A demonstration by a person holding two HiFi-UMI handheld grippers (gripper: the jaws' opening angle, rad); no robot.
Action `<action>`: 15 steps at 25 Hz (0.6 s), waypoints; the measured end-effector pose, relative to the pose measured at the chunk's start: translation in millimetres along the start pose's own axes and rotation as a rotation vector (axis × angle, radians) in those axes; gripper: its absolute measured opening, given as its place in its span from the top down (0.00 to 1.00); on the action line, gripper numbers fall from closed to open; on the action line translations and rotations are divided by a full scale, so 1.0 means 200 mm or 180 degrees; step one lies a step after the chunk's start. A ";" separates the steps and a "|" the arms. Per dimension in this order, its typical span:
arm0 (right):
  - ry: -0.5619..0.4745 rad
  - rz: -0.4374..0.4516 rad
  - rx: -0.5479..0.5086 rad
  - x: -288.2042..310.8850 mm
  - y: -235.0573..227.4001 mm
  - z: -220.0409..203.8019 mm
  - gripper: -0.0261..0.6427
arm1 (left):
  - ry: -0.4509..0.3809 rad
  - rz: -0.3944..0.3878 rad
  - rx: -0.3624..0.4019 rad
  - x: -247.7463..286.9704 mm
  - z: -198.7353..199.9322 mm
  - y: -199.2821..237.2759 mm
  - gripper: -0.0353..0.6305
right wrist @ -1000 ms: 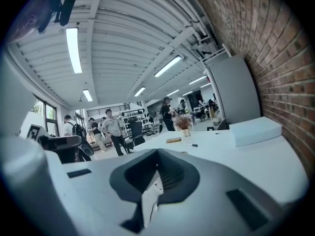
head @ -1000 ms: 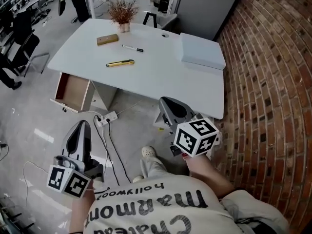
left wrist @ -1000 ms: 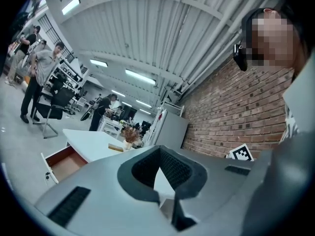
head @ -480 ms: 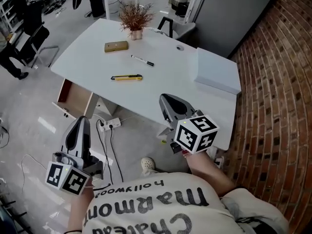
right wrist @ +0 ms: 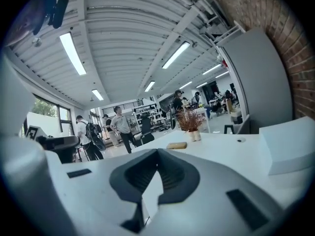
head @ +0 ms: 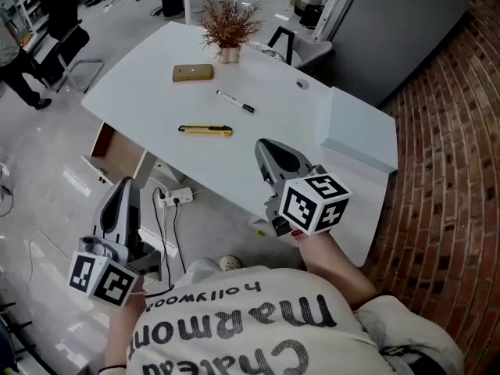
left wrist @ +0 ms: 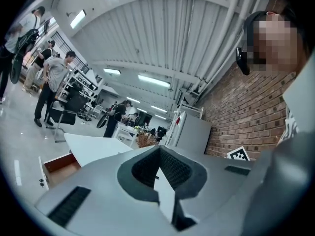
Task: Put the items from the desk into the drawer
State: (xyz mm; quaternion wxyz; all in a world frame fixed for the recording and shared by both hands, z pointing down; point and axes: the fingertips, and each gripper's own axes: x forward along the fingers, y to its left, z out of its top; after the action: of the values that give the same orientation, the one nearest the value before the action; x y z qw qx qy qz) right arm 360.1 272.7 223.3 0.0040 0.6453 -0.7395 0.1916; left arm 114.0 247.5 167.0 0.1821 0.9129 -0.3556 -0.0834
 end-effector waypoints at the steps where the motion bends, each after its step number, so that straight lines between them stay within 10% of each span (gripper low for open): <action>1: 0.0037 0.0001 0.0011 0.02 -0.01 -0.02 0.96 | 0.0022 0.0031 -0.0007 0.00 -0.02 0.02 0.94; 15: 0.0348 0.0154 0.0183 0.53 -0.05 -0.17 0.82 | 0.0137 -0.0009 -0.0084 0.33 0.05 0.43 0.94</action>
State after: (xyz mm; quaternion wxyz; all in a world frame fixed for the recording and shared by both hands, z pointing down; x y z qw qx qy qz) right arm 344.1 180.5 285.2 0.0212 0.6156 -0.7478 0.2477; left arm 106.6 140.9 189.5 0.2016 0.9125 -0.3492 -0.0686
